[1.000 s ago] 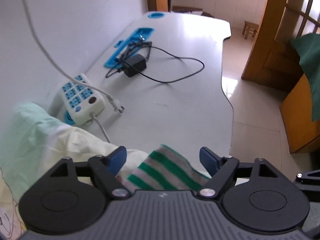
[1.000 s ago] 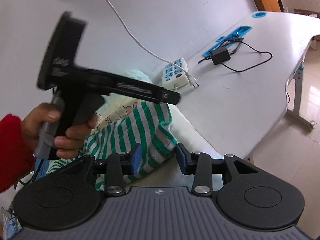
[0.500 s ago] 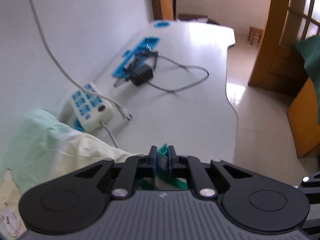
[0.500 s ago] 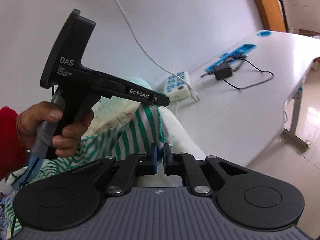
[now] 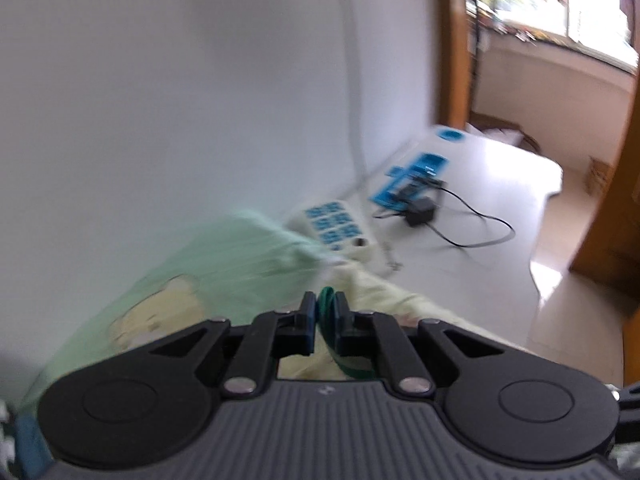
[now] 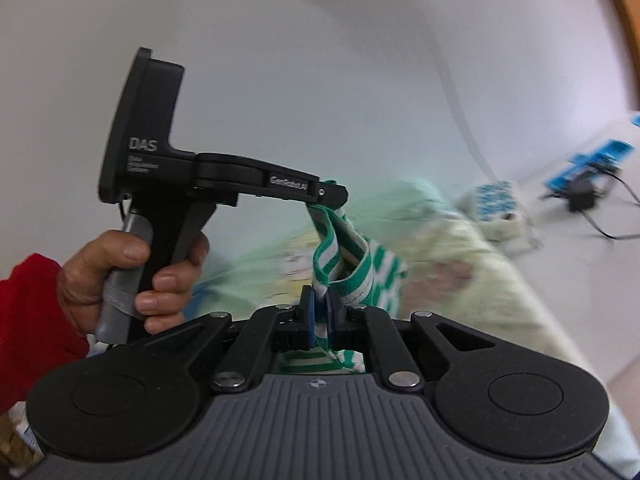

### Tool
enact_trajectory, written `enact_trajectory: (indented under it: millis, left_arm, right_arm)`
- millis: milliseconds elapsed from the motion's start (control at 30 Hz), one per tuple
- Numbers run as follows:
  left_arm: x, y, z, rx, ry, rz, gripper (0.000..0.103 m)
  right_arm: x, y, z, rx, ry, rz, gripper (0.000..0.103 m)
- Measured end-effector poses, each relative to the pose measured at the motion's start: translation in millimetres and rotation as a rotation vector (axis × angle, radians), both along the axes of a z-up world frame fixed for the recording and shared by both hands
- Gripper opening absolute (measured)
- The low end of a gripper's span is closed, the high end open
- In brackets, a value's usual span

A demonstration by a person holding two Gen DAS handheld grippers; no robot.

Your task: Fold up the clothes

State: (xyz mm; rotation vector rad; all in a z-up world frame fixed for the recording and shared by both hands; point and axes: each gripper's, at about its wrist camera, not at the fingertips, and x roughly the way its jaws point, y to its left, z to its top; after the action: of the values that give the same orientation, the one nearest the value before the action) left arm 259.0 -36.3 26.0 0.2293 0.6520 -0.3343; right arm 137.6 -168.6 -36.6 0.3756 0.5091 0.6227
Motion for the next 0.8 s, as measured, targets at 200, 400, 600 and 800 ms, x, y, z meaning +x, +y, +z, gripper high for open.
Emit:
enact_trajectory:
  millis: [200,400,600,800]
  left_arm:
    - [-39.0,68.7,-1.9,-0.069,-0.023,0.132,0.002]
    - [-81.9,128.7,-15.9,-0.098,-0.024,0.232,0.002]
    - [-116.3,178.9,-37.3,-0.079,-0.016,0.314,0.002]
    - [-144.0,217.3,-68.1,-0.112,0.023,0.361,0.002]
  right_arm:
    - [-22.0,52.7,7.4,-0.026,-0.023,0.099,0.006]
    - [-38.5,94.7,1.3,-0.037,-0.001,0.152,0.006]
    - [-52.9,139.7,-15.6,-0.084,0.025,0.236,0.006]
    - [-72.9,170.8,-31.2,-0.152,0.039,0.296,0.006]
